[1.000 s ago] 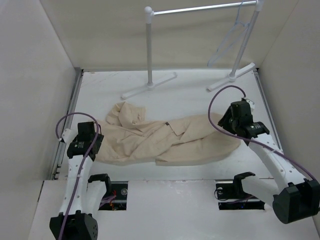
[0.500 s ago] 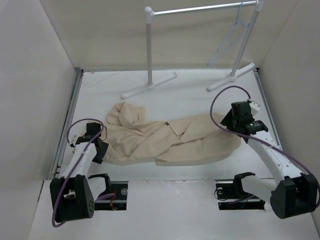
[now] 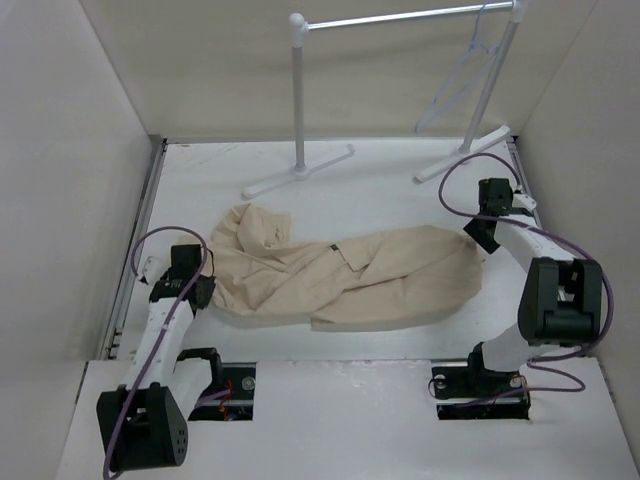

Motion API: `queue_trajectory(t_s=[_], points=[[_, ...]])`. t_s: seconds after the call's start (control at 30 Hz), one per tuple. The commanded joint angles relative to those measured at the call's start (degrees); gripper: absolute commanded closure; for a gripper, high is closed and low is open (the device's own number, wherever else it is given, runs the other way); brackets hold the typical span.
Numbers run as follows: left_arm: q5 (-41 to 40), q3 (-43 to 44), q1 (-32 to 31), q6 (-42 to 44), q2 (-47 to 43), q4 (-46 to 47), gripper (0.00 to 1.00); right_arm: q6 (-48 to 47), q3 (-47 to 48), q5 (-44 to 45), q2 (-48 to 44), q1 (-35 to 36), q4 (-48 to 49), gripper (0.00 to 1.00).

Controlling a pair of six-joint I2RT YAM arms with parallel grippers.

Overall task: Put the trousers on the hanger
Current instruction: Flatten out the trousers at the center of the board.

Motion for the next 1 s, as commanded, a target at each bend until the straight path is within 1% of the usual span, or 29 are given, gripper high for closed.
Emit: queue_trajectory(t_s=[0.0, 0.13, 0.17, 0.2, 0.23, 0.3, 0.33, 0.37, 0.4, 0.47, 0.57, 0.67, 0.73, 0.83, 0.9, 0.97], points=[[-1.05, 3.97, -0.54, 0.57, -3.24, -3.69, 0.99, 1.52, 4.25, -1.73, 5.74, -0.91, 3.9, 0.5], [-2.54, 8.01, -0.89, 0.92, -6.32, -6.68, 1.0, 2.58, 6.19, -6.03, 10.41, -1.7, 4.61, 0.54], [-3.16, 9.33, -1.15, 1.0, -7.2, -7.39, 1.0, 2.84, 6.63, -6.91, 11.12, -1.87, 4.87, 0.55], [-3.95, 10.74, -1.42, 1.01, -8.16, -8.0, 1.0, 2.93, 7.15, -7.79, 11.82, -2.05, 5.4, 0.59], [-4.74, 12.14, -1.68, 1.09, -8.96, -8.53, 1.0, 2.93, 7.68, -9.02, 12.44, -2.05, 5.75, 0.67], [-6.58, 15.48, -2.38, 1.53, -10.28, -9.67, 1.0, 3.54, 8.65, -10.08, 13.15, -1.88, 5.41, 0.87], [-7.46, 17.67, -2.73, 2.23, -10.72, -10.2, 1.0, 4.33, 8.57, -10.0, 12.63, -1.7, 5.31, 0.93], [-8.6, 19.87, -3.0, 2.93, -11.07, -10.64, 1.0, 5.04, 7.96, -9.56, 11.32, -1.7, 5.31, 0.97], [-9.74, 22.24, -3.09, 3.81, -11.51, -10.91, 1.0, 5.57, 6.99, -8.69, 9.3, -1.7, 5.4, 0.99], [-11.77, 27.68, -3.18, 5.92, -12.04, -11.35, 1.0, 6.45, 4.71, -6.32, 3.51, -1.53, 5.23, 1.0], [-14.05, 37.0, -3.18, 9.43, -12.04, -12.05, 1.0, 6.8, 0.58, -3.85, -8.08, -0.03, 4.7, 1.0], [-15.55, 45.18, -3.18, 13.65, -11.25, -12.23, 1.0, 6.28, -2.67, -2.53, -19.42, 0.85, 1.72, 1.0], [-16.26, 49.05, -3.18, 16.02, -10.37, -12.14, 1.0, 6.1, -3.82, -2.35, -26.46, 1.11, -1.17, 1.0], [-16.78, 52.14, -2.48, 18.84, -8.62, -11.0, 1.0, 5.84, -3.83, -2.26, -35.43, 0.76, -4.7, 1.0], [-17.4, 52.94, -1.95, 20.95, -5.82, -7.59, 1.0, 5.13, -3.39, -2.18, -37.74, 0.33, -4.62, 1.0], [-17.31, 52.94, -1.6, 22.44, -0.99, -1.54, 1.0, 4.96, -0.77, -2.96, -34.69, -1.16, -3.13, 1.0]])
